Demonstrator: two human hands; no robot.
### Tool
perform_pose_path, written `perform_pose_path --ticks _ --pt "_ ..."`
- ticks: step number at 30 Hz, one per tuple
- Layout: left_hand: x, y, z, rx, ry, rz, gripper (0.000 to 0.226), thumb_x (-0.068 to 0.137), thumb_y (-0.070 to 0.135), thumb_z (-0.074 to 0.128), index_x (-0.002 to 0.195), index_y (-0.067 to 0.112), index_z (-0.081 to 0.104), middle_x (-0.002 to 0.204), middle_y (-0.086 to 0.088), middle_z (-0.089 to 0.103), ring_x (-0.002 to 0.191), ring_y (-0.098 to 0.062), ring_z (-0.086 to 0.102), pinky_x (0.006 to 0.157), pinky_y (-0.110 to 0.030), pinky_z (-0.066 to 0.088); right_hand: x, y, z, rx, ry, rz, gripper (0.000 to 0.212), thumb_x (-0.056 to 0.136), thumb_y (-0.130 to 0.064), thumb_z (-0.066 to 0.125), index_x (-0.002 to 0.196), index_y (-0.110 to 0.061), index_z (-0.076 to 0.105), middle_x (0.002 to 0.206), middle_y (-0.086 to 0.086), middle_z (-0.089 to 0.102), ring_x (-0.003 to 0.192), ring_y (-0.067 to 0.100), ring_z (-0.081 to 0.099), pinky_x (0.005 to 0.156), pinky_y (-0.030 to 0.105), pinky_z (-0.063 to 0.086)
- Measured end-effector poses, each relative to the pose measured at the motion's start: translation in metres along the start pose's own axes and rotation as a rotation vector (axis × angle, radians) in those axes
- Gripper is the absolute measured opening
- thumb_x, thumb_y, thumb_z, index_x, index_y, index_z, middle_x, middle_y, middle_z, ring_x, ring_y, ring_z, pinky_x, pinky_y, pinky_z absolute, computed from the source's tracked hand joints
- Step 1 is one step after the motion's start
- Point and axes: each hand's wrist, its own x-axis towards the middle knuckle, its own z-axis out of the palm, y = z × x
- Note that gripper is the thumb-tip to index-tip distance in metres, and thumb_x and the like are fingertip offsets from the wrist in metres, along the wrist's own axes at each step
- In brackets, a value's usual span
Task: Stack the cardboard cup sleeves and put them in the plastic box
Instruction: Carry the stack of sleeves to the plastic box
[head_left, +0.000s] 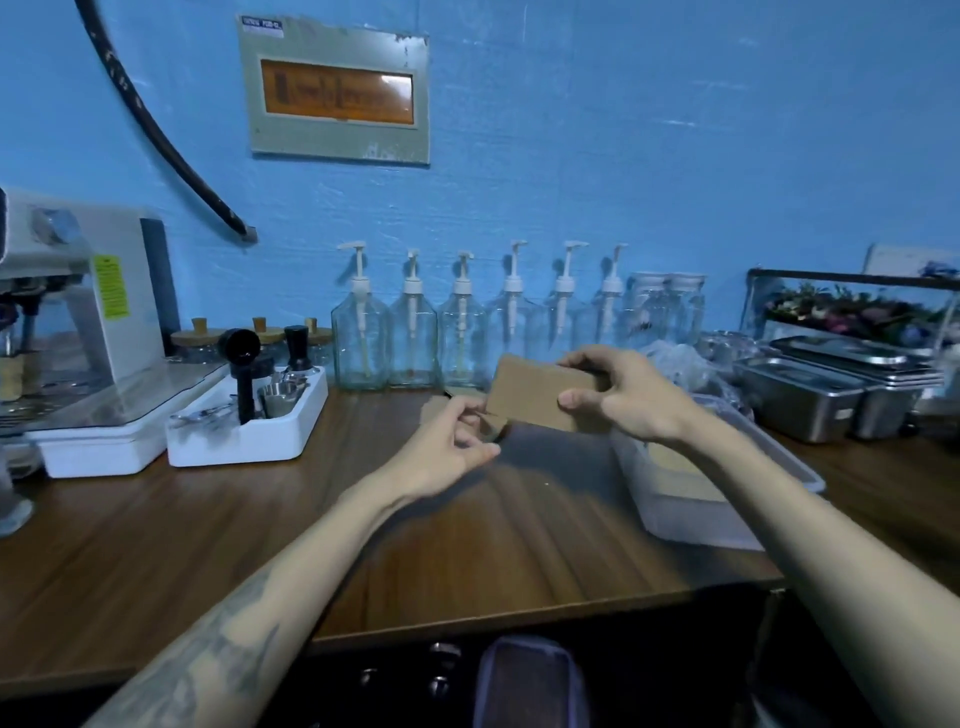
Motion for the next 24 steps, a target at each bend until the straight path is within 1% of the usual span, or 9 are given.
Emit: perform_pose_path --ticks 3,4,6,8,11,14,19,21,24 --pt "0.016 0.018 0.029 -0.077 0.010 0.059 0.031 0.092 0.011 0.067 0.118 0.017 0.051 0.095 0.001 0.058 0.072 -0.003 0.052 0.085 -0.019 0.045 -0.021 0.008 -0.037 0.009 0.058 0.039 0.024 0.085 -0.008 0.072 0.106 -0.016 0.063 0.102 0.001 0.068 0.086 0.008 0.061 0.075 0.013 0.046" --pt "0.020 0.024 0.038 -0.105 0.001 0.071 0.026 0.093 0.011 0.065 0.115 0.018 0.052 0.096 0.001 0.056 0.070 -0.004 0.050 0.081 -0.018 0.045 -0.027 0.013 -0.047 -0.006 0.081 0.060 0.024 0.085 -0.008 0.072 0.106 -0.014 0.063 0.101 0.002 0.068 0.085 0.008 0.061 0.074 0.014 0.046" --pt "0.029 0.033 0.056 -0.126 -0.021 0.078 0.020 0.095 0.016 0.062 0.112 0.022 0.055 0.098 0.004 0.057 0.078 -0.008 0.054 0.084 -0.023 0.046 -0.040 0.025 -0.065 -0.051 0.116 0.123 0.025 0.084 -0.011 0.073 0.106 -0.016 0.062 0.105 0.003 0.069 0.094 0.015 0.063 0.082 0.024 0.047" --pt "0.037 0.040 0.075 -0.129 -0.041 0.067 0.016 0.096 0.025 0.061 0.112 0.026 0.057 0.105 0.005 0.060 0.094 -0.011 0.060 0.094 -0.030 0.048 -0.053 0.035 -0.078 -0.121 0.118 0.189 0.028 0.083 -0.014 0.074 0.107 -0.018 0.060 0.108 0.003 0.068 0.101 0.019 0.062 0.090 0.032 0.047" --pt "0.044 0.048 0.101 -0.120 -0.046 0.029 0.027 0.095 0.041 0.061 0.118 0.027 0.058 0.117 0.006 0.062 0.110 -0.009 0.058 0.100 -0.032 0.046 -0.067 0.048 -0.089 -0.206 0.090 0.285 0.030 0.082 -0.020 0.076 0.106 -0.020 0.059 0.106 0.002 0.066 0.100 0.021 0.061 0.092 0.037 0.048" --pt "0.045 0.055 0.117 -0.165 -0.037 -0.026 0.037 0.090 0.052 0.061 0.120 0.028 0.059 0.115 0.007 0.063 0.109 -0.008 0.058 0.098 -0.030 0.045 -0.075 0.057 -0.096 -0.232 0.035 0.336 0.028 0.078 -0.022 0.078 0.100 -0.021 0.060 0.102 0.001 0.068 0.098 0.022 0.062 0.089 0.039 0.050" --pt "0.045 0.053 0.130 -0.276 -0.083 -0.084 0.039 0.088 0.046 0.066 0.122 0.030 0.056 0.107 0.004 0.064 0.108 -0.013 0.061 0.097 -0.031 0.046 -0.075 0.071 -0.085 -0.361 -0.090 0.356 0.033 0.077 -0.020 0.076 0.106 -0.014 0.062 0.105 0.003 0.067 0.100 0.021 0.061 0.093 0.038 0.050" --pt "0.045 0.053 0.132 -0.316 -0.049 -0.094 0.053 0.080 0.049 0.067 0.127 0.028 0.054 0.113 0.005 0.063 0.110 -0.012 0.060 0.101 -0.034 0.046 -0.071 0.077 -0.078 -0.381 -0.135 0.336 0.022 0.078 -0.011 0.066 0.099 -0.018 0.064 0.104 0.002 0.069 0.101 0.022 0.064 0.093 0.036 0.051" --pt "0.045 0.054 0.134 -0.331 -0.044 -0.103 0.066 0.071 0.052 0.064 0.132 0.028 0.054 0.122 0.010 0.061 0.117 -0.008 0.056 0.109 -0.040 0.042 -0.063 0.082 -0.075 -0.399 -0.194 0.327 0.024 0.076 -0.006 0.058 0.082 -0.028 0.061 0.109 -0.001 0.071 0.101 0.019 0.065 0.094 0.035 0.053"
